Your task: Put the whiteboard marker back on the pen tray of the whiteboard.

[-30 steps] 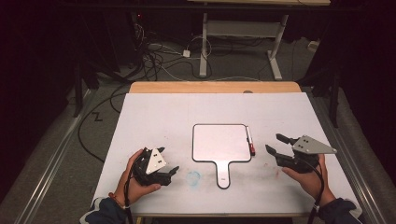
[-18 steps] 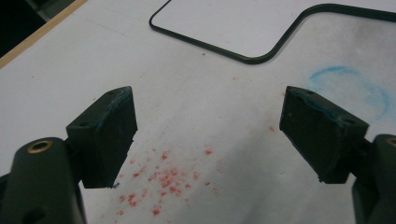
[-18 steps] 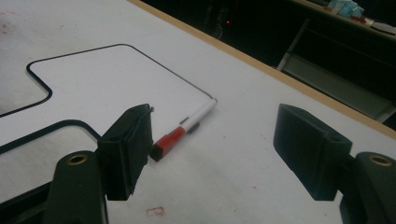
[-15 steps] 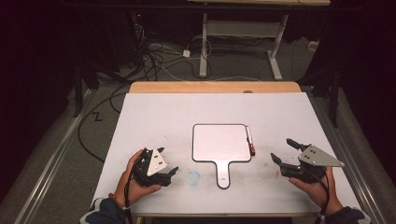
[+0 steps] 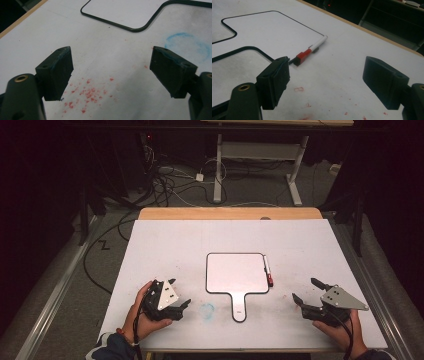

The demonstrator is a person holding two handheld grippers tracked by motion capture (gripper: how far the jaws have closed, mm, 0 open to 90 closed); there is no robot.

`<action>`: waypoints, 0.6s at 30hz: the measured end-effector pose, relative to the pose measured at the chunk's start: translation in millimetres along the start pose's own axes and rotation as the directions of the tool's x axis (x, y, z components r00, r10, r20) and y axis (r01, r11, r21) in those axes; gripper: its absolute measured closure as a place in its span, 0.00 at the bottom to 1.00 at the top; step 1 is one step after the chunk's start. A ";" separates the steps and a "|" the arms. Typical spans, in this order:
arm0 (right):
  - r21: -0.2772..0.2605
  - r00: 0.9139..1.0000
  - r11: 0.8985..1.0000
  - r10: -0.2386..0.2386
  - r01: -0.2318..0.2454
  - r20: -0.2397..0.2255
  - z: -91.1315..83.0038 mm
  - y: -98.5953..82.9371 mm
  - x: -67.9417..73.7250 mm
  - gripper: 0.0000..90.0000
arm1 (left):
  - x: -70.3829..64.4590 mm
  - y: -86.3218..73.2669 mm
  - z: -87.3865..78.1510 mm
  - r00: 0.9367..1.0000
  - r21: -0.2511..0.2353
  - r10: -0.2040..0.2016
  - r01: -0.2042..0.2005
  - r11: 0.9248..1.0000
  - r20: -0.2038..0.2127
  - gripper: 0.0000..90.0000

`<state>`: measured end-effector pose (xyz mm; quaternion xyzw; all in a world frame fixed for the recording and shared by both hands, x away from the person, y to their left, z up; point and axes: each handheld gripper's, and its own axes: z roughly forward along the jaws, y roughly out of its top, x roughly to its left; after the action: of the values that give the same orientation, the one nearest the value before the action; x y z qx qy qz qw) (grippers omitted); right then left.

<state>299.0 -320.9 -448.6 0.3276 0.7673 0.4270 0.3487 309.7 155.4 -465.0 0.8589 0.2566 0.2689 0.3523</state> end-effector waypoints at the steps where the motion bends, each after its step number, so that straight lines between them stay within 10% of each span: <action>1: -0.001 1.000 1.000 -0.002 0.002 0.001 0.0 -0.3 0.5 0.25 | -0.7 0.1 0.0 1.000 0.000 0.003 -0.003 1.000 0.001 0.20; 18: -0.008 0.999 0.999 -0.040 0.040 0.015 -4.2 1.4 7.0 0.24 | -3.0 1.3 -1.6 1.000 -0.009 0.021 -0.021 1.000 0.014 0.20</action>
<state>292.1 -316.6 -447.5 0.3139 0.7692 0.4208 0.3644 306.9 153.4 -463.9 0.8620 0.2437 0.2676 0.3550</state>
